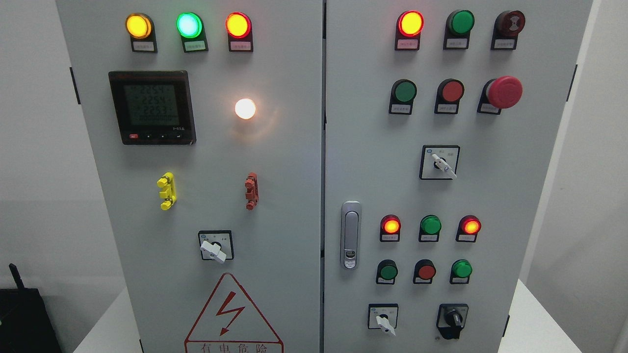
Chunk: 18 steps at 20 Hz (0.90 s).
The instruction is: Trip black knob to open circuit
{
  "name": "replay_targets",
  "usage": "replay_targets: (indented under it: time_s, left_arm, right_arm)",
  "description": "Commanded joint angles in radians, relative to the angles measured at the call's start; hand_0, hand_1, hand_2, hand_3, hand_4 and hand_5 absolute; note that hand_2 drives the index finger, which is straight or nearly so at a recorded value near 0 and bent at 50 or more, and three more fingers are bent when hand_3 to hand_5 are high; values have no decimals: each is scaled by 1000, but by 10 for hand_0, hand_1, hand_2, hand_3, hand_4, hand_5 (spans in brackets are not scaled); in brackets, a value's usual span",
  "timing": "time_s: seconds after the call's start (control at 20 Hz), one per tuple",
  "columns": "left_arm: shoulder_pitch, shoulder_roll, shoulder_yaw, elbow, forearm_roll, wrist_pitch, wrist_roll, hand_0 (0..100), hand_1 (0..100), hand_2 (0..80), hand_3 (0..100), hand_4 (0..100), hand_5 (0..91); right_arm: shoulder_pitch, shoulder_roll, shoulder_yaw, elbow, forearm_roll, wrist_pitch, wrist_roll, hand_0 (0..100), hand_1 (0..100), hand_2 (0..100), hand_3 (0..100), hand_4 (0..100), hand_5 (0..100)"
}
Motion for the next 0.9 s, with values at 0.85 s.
replay_targets:
  time_s: [0.85]
  left_arm:
    - [-3,-2,1,0,2,-3,0,120,389,0,0,0,0]
  right_arm:
    - [4,3,-9,-30,-3,-90,18,0,166,0,0,0,0]
